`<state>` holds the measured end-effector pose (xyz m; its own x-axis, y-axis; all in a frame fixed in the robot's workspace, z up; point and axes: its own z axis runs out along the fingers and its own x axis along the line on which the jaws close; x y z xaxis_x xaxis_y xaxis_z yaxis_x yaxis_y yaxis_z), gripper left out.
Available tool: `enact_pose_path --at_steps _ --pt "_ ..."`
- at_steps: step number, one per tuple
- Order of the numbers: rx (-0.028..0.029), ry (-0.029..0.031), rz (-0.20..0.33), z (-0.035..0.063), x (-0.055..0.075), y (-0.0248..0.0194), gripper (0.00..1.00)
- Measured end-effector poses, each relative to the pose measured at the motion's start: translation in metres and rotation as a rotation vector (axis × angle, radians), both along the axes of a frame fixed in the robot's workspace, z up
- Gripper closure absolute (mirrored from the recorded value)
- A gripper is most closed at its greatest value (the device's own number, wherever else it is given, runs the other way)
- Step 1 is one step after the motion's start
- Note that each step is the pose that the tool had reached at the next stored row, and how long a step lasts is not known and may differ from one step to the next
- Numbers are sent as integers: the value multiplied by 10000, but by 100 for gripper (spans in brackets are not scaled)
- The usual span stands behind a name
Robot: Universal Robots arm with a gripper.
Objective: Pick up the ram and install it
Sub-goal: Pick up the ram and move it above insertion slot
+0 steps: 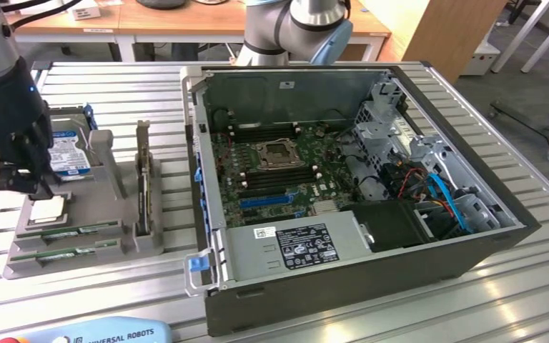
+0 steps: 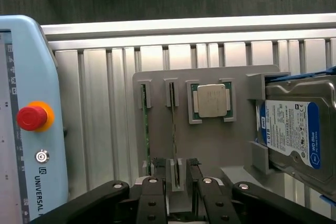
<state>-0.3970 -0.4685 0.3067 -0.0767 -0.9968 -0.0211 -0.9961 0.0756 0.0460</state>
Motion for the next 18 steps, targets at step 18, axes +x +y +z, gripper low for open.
enact_pose_path --at_steps 18 --pt "0 0 0 -27 -1 -108 71"
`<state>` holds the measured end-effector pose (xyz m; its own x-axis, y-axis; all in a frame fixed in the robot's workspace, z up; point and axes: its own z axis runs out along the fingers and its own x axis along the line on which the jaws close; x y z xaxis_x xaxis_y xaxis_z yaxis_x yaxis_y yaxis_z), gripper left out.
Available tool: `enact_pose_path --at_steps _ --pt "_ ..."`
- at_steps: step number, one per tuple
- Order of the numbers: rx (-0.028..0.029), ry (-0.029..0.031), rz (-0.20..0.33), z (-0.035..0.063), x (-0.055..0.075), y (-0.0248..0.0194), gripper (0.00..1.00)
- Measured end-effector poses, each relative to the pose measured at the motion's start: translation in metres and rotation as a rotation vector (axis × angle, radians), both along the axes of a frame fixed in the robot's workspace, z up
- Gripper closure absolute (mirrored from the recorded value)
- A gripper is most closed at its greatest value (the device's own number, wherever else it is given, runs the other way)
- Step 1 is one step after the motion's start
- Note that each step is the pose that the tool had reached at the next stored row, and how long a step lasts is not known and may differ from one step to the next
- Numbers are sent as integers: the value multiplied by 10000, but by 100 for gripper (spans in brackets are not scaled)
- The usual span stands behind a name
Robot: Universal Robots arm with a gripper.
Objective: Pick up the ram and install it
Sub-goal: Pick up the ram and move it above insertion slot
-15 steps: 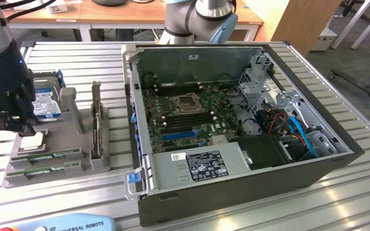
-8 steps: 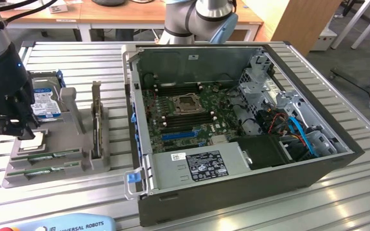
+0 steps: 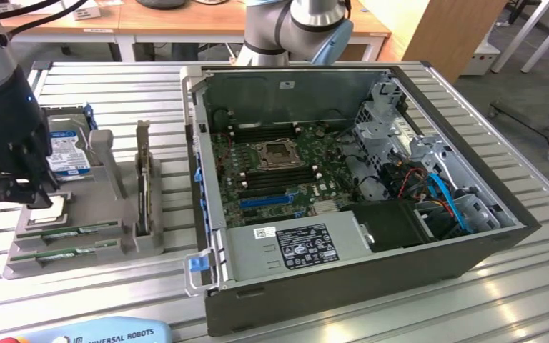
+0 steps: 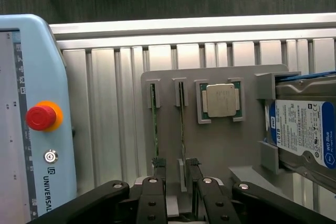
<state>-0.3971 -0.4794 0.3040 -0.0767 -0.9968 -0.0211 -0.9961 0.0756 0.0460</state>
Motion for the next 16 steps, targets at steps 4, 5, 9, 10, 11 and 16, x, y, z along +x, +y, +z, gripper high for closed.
enact_pose_path --at_steps 4,5,9,10,11,16 --pt "0 0 0 -33 0 0 71" --pt "0 0 0 -42 0 -1 71" --pt "0 -1 0 -81 0 -1 71" --pt "0 -1 0 -91 0 -1 71" --pt "0 -2 0 -101 0 -1 71" --pt "0 -3 0 -155 0 -2 71"
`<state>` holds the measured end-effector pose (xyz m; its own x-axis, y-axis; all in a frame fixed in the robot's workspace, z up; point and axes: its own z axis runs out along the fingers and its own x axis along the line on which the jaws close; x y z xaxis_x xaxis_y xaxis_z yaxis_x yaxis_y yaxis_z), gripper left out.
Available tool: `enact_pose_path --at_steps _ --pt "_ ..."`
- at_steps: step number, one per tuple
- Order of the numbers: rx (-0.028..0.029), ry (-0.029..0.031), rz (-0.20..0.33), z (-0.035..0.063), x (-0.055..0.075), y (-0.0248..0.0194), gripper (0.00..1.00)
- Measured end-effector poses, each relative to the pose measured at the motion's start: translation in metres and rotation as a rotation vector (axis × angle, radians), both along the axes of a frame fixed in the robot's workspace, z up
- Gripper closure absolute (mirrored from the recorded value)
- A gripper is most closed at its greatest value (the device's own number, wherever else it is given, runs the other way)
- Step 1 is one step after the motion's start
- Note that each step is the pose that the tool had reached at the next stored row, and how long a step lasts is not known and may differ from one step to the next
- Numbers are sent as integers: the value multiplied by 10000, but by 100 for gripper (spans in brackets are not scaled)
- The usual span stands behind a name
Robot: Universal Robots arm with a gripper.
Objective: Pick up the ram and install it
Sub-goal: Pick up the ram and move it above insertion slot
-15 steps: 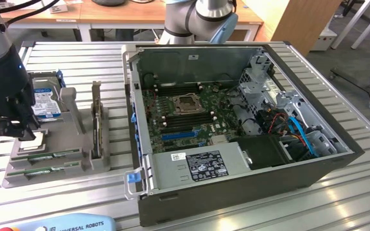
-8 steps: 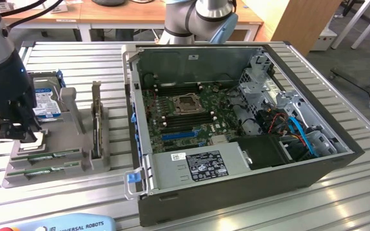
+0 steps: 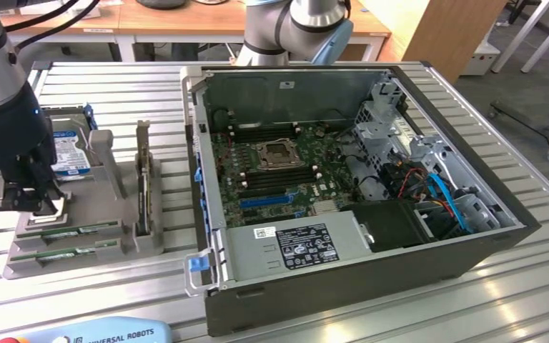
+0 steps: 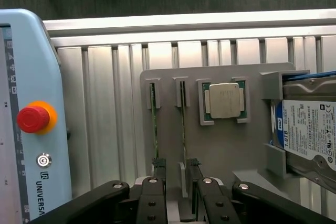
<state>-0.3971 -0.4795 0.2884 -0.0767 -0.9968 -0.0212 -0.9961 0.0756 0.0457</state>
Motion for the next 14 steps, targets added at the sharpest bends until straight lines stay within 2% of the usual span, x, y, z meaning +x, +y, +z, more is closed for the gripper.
enact_pose_path --at_steps 14 --pt "0 -5 0 -151 0 0 71"
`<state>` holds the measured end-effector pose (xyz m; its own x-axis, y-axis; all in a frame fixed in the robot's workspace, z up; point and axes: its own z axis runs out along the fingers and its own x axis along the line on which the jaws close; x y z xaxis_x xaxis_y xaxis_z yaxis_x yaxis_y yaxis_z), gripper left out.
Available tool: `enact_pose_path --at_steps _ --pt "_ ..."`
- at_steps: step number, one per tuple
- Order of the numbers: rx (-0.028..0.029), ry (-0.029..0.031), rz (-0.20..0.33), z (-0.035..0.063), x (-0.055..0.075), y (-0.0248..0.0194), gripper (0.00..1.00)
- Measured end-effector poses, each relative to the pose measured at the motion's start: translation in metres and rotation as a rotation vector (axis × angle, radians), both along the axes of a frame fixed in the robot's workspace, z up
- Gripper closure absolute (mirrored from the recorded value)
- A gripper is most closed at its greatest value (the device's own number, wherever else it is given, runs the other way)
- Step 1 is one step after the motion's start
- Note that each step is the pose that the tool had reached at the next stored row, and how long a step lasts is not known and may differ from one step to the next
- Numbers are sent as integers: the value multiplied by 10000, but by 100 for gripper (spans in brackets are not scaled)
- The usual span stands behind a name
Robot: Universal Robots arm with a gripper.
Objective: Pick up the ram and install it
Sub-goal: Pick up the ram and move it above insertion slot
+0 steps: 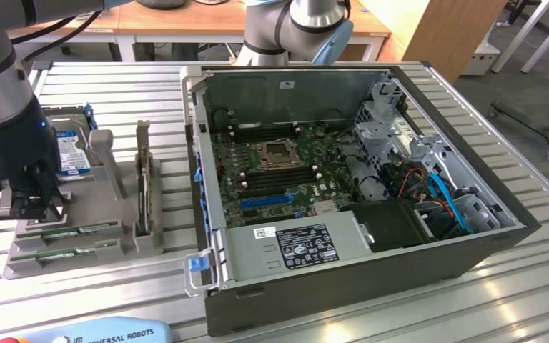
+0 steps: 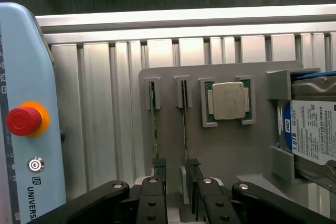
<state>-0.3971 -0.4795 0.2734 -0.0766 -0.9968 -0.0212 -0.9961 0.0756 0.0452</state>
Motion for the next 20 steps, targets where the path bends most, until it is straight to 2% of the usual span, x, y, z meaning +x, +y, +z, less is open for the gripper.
enact_pose_path --at_steps 7,14,20 --pt "0 -2 -2 -18 0 -5 71" --pt "-1 0 -1 -17 -2 -94 71" --pt "1 -2 0 -27 -2 -102 71"
